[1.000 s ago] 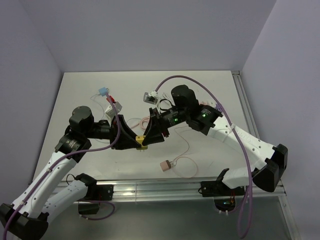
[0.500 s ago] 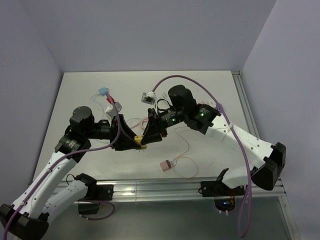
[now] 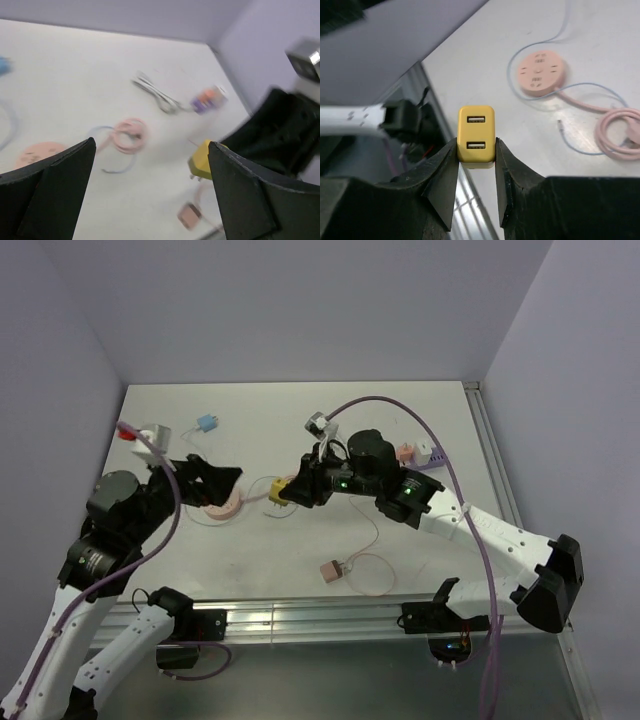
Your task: Insert the plug
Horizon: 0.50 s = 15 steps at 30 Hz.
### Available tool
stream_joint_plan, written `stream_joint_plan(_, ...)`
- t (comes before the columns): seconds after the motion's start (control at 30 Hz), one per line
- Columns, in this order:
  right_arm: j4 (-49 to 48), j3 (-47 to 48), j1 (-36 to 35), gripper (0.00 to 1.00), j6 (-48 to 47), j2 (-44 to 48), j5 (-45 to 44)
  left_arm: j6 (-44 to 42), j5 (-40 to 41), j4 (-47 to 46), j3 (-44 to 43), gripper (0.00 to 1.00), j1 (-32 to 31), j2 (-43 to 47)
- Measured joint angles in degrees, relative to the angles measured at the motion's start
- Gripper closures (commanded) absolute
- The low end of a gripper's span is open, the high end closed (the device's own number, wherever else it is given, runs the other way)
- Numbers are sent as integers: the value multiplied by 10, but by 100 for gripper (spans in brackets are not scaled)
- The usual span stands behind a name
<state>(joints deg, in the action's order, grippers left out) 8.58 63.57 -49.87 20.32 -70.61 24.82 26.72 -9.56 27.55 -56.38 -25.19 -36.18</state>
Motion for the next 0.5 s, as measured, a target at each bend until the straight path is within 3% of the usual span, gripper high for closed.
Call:
stream_joint_plan(0.07, -43, -23, -5, 100, 10, -3, -59, 10, 107, 23, -16, 0, 2, 14)
stream_joint_plan(0.2, -122, -50, -19, 100, 22, -46, -159, 15, 225, 56, -18, 1, 3, 35)
stream_joint_plan(0.5, -283, -28, -96, 100, -16, -220, -321, 14, 289, 75, -17, 0, 3, 72)
